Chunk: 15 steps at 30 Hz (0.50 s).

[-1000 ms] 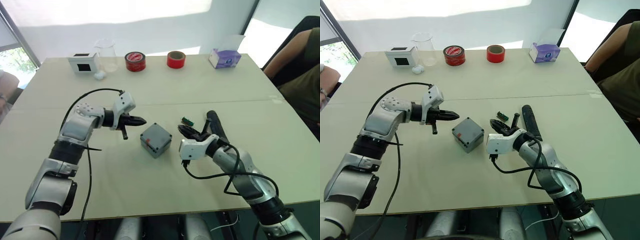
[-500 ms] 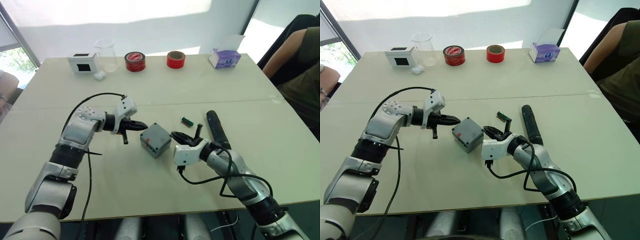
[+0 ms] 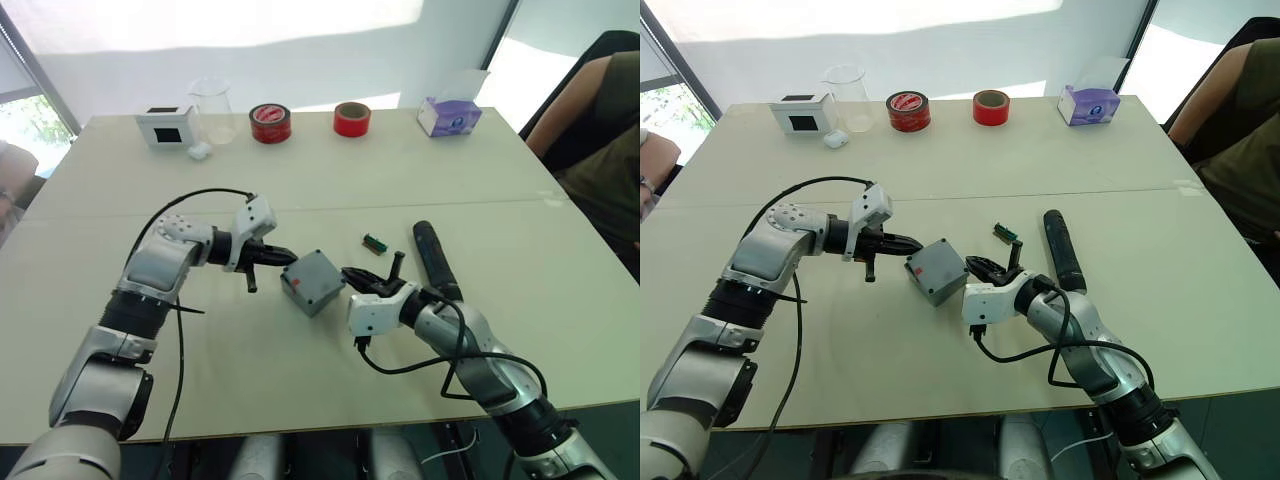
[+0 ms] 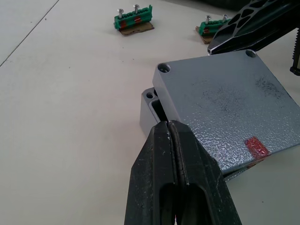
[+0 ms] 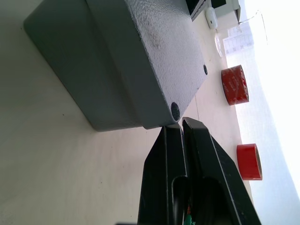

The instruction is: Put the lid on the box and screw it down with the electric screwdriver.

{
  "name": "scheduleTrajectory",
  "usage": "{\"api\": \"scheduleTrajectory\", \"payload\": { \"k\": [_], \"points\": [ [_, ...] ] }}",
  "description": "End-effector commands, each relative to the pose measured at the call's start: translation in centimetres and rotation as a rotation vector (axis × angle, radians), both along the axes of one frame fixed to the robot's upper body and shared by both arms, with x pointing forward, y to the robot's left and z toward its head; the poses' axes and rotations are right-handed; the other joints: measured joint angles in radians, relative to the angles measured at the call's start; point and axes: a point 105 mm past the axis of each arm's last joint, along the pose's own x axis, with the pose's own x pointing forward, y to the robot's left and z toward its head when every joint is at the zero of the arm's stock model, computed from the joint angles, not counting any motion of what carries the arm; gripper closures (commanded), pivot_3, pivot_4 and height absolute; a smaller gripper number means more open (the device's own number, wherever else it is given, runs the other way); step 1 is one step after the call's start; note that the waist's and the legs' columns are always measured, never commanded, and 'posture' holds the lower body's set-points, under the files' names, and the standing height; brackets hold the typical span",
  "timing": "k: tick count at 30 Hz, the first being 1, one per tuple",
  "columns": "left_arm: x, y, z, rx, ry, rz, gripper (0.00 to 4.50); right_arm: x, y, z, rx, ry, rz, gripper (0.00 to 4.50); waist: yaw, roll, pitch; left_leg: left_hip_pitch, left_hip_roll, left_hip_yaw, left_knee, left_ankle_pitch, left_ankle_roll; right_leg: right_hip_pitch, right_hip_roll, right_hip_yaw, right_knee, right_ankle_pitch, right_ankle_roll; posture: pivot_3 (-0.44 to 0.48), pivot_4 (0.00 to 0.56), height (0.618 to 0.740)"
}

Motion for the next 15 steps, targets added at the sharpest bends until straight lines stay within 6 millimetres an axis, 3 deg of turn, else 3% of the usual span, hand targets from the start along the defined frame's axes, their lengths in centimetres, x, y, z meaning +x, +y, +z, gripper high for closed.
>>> {"api": "scheduleTrajectory", "payload": {
  "k": [1, 9, 13, 15],
  "points": [
    [0.2, 0.3, 0.7, 0.006, -0.038, 0.001, 4.50, -0.2, 0.1, 1.3, 0.022, -0.043, 0.007, 4.42, 0.000, 0.000, 0.000, 0.000, 0.000, 0.000, 0.000, 0.000, 0.000, 0.000, 0.000, 0.000, 0.000, 0.000, 0.000, 0.000, 0.150, 0.740],
    [0.4, 0.7, 0.8, 0.005, -0.048, 0.023, 4.50, 0.4, -2.7, 2.5, 0.018, -0.080, -0.094, 4.42, 0.003, 0.000, 0.000, 0.000, 0.000, 0.000, 0.000, 0.000, 0.000, 0.000, 0.000, 0.000, 0.000, 0.000, 0.000, 0.000, 0.150, 0.740],
    [0.4, 0.8, 0.9, 0.004, -0.051, 0.029, 4.50, -0.7, -3.6, 4.0, 0.078, -0.063, -0.088, 4.42, 0.000, 0.000, 0.000, 0.000, 0.000, 0.000, 0.000, 0.000, 0.000, 0.000, 0.000, 0.000, 0.000, 0.000, 0.000, 0.000, 0.150, 0.740],
    [0.5, 0.8, 1.1, -0.001, -0.053, 0.031, 4.50, -2.1, -2.9, 3.9, 0.205, 0.089, -0.050, 4.42, 0.001, 0.000, 0.000, 0.000, 0.000, 0.000, 0.000, 0.000, 0.000, 0.000, 0.000, 0.000, 0.000, 0.000, 0.000, 0.000, 0.150, 0.740]
  ]
}}
